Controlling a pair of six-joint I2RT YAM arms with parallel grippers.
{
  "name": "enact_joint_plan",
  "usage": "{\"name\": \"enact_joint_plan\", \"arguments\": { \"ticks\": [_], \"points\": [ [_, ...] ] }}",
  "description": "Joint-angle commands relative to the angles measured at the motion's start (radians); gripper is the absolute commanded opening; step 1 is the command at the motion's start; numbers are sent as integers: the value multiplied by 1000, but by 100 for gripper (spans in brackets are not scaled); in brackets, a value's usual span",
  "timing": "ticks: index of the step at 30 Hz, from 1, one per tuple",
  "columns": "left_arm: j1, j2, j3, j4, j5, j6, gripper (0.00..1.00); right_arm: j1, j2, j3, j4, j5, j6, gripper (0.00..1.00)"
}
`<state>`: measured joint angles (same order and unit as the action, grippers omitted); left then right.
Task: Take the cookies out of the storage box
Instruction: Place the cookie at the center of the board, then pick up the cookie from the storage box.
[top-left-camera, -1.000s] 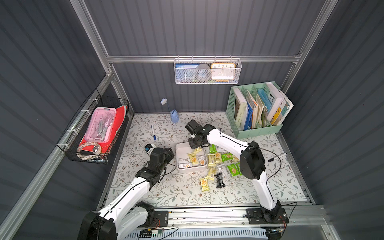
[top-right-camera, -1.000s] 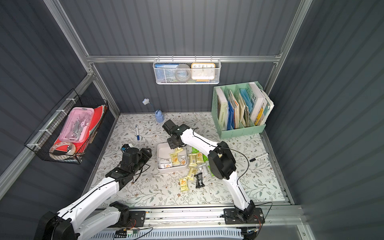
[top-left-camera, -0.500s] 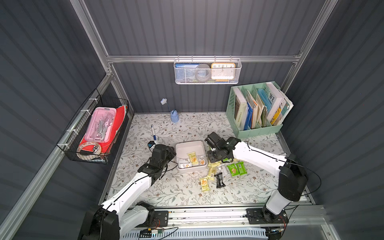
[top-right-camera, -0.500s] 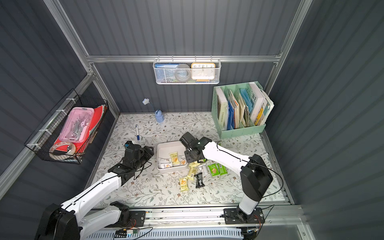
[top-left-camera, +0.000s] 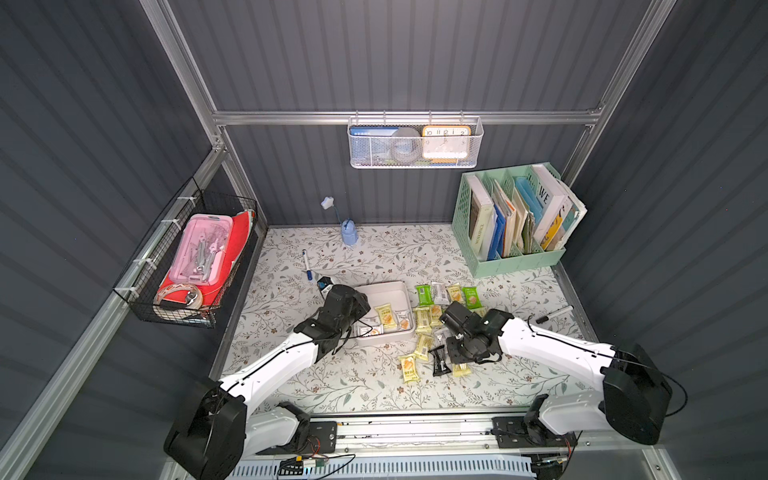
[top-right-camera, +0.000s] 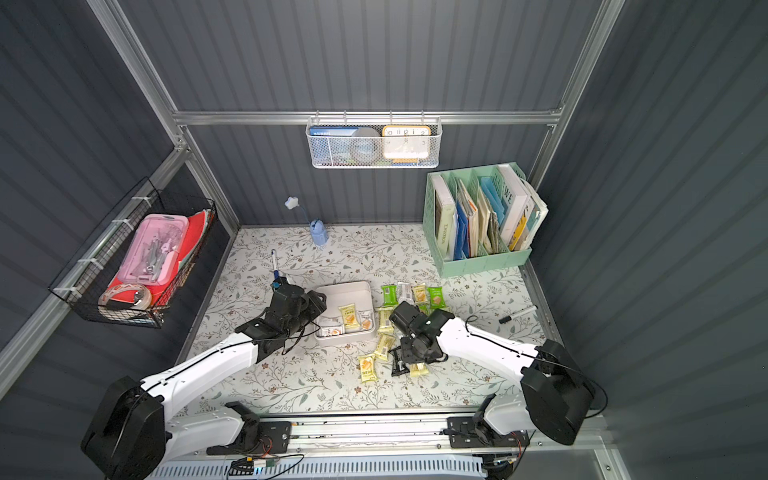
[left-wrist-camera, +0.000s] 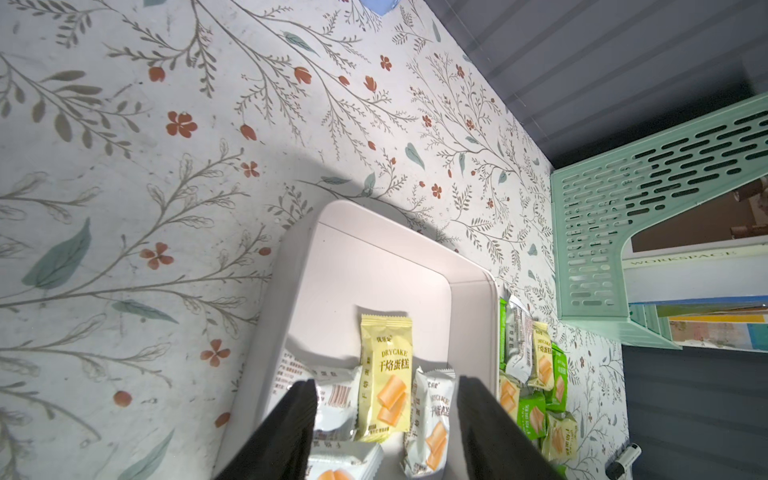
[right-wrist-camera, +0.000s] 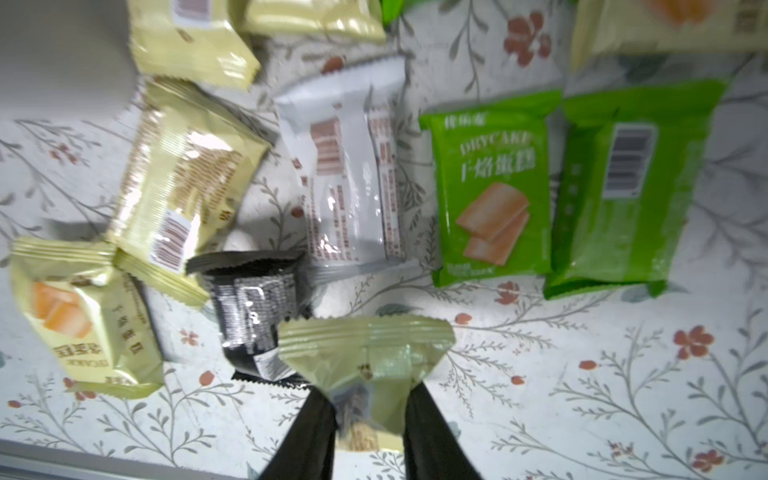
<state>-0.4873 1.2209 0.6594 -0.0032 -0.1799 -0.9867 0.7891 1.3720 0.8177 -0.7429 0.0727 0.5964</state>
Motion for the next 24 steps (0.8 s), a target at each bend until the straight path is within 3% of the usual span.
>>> {"name": "enact_joint_plan", "arguments": {
  "ticks": [1,4,10,14,24],
  "points": [
    [-15,12,31,-3,-28,-10,59,1,6,-48,73,-51,56,30],
    [-26,18,35,-11,-32,-20,59,1,26,-53,96,-41,60,32],
    [-66,57,74,-47,-62,-22,59,1,-7,-54,84,9,58,50],
    [-77,121,122,-54,-60,4,59,1,-127,-51,78,84,72,57],
    [-119,344,285,-134,-62,74,60,-2,-463,-218,283,246,132,59]
  ]
}}
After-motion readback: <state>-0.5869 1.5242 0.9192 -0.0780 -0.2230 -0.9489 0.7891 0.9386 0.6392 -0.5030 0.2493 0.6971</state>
